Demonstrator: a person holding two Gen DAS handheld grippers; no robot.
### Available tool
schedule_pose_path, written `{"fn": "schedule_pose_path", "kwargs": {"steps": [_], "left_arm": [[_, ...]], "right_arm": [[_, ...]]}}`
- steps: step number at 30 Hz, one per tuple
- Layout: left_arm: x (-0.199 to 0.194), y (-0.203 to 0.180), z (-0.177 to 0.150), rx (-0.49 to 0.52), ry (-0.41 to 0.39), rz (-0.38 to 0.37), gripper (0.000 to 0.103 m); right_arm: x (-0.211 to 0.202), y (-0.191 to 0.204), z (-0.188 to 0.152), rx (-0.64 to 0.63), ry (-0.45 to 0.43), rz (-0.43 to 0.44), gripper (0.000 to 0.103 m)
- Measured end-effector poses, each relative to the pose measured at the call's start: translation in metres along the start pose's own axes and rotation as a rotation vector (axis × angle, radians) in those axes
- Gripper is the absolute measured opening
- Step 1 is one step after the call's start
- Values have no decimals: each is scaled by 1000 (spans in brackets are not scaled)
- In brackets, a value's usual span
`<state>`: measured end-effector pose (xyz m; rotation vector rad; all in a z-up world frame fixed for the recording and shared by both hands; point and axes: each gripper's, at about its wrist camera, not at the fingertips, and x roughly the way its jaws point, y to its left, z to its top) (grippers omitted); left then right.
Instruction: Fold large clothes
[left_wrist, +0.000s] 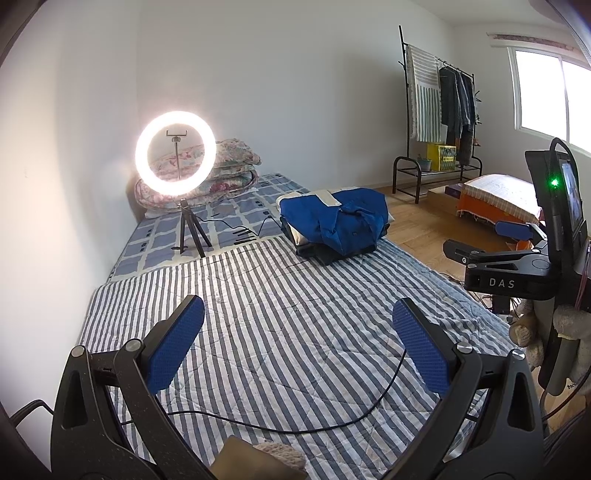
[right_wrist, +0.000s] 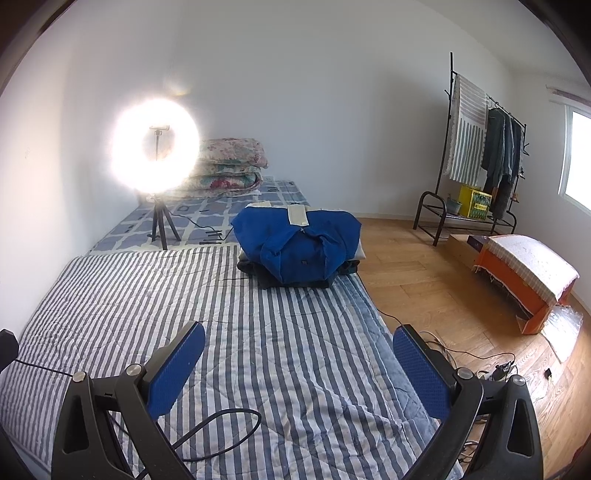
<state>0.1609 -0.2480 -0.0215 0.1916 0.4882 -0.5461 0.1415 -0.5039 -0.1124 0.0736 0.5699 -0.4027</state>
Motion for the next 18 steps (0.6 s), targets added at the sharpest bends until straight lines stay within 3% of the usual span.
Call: {"fn": "schedule_pose_path", "kwargs": {"steps": [18], "left_arm": [[1,2,4,-7,-1,-2,103]], "right_arm": [[1,0,-1,3,5,-3,103]]}}
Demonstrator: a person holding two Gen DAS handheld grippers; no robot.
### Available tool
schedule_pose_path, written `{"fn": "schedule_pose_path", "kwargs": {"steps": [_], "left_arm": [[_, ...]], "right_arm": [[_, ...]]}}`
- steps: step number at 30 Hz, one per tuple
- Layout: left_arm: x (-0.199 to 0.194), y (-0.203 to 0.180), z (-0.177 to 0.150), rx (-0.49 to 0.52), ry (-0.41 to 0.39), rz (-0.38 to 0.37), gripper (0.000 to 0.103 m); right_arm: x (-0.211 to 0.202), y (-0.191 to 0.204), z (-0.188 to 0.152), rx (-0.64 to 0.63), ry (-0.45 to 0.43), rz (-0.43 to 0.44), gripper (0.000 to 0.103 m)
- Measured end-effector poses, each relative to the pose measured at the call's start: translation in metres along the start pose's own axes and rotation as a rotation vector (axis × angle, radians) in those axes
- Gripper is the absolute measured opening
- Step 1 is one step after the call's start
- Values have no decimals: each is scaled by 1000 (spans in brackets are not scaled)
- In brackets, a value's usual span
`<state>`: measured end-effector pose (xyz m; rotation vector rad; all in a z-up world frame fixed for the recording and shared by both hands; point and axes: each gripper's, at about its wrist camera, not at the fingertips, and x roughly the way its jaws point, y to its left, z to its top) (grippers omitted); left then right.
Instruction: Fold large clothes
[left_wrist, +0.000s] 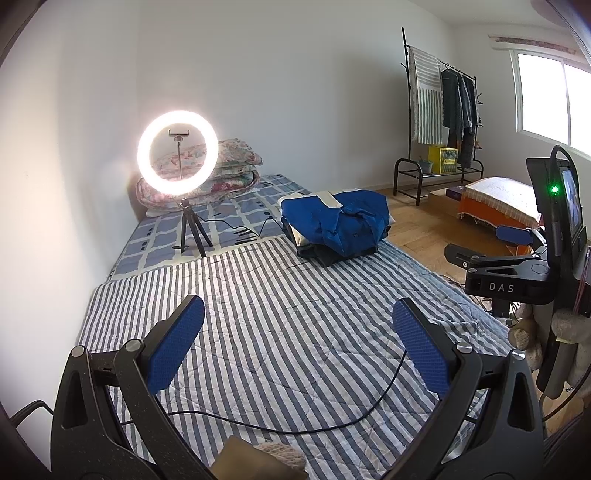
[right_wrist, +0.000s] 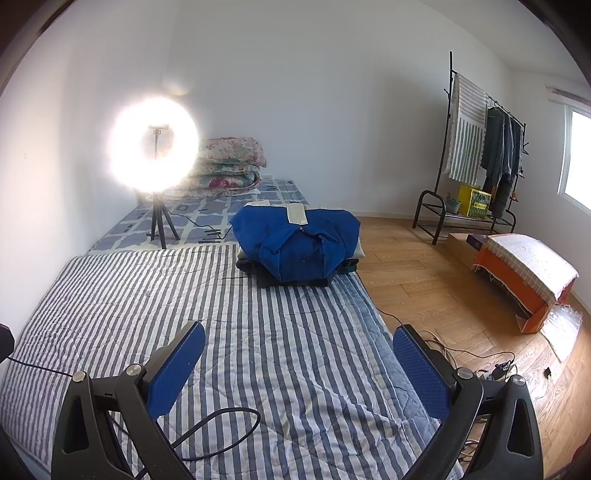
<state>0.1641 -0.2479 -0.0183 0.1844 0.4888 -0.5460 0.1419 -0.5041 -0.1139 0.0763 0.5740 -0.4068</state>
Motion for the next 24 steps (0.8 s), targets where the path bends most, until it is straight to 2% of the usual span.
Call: {"fn": "schedule_pose_path", "kwargs": {"steps": [15,24], "left_arm": [[1,4,-1,-14,-2,0,103],[-7,-1,-1,-33,-50,34,103]], "right_arm": [[-1,-1,1,2,1,2,103],[-1,-1,1,-4,1,4,103]]}}
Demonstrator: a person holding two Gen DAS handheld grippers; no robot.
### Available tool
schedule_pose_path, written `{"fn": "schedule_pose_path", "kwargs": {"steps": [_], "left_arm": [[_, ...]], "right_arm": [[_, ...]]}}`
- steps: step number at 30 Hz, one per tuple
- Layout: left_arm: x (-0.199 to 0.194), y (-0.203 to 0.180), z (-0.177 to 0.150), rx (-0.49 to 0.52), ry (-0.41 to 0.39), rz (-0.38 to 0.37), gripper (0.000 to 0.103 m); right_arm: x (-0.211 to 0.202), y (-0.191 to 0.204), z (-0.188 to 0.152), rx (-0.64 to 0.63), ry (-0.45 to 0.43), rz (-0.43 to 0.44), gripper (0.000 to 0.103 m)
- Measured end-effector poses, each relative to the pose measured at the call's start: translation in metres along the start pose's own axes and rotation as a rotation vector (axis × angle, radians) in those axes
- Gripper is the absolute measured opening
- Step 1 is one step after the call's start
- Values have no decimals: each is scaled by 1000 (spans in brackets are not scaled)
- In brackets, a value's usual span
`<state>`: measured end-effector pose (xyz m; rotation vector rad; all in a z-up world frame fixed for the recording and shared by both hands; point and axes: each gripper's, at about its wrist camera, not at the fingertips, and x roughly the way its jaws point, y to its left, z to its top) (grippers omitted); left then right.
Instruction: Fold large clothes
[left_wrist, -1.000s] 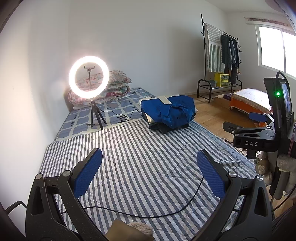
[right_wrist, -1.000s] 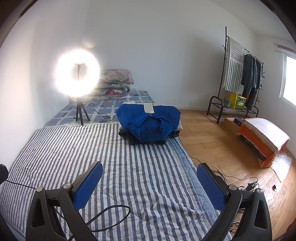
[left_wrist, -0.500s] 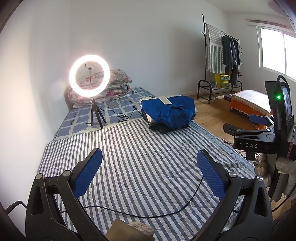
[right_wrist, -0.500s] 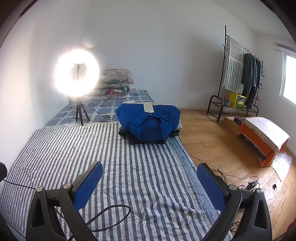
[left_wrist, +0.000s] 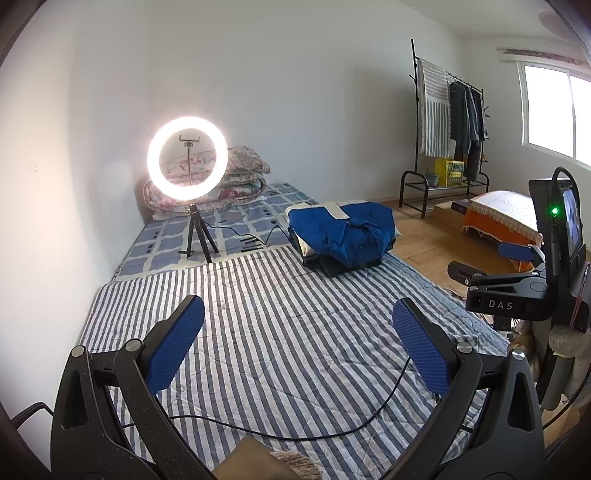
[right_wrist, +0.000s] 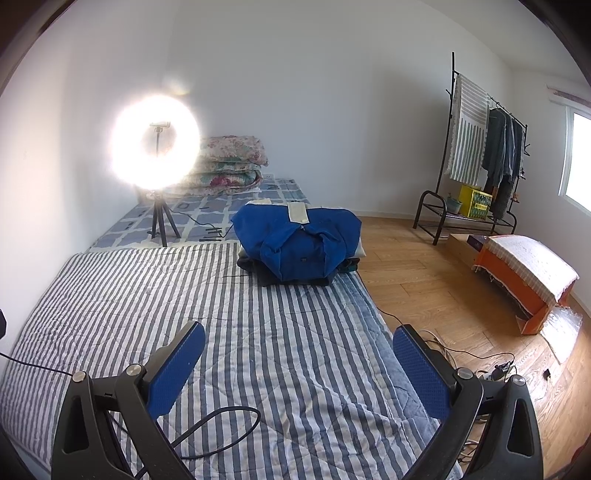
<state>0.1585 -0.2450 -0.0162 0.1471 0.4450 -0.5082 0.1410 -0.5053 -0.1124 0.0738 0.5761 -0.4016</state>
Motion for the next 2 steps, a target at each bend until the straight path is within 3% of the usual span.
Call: {"fn": "schedule_pose_path", "kwargs": {"steps": [2], "left_arm": [[-2,0,0,-3,-4,1,103]], "right_arm": [[0,-1,0,3,1,1,103]]}}
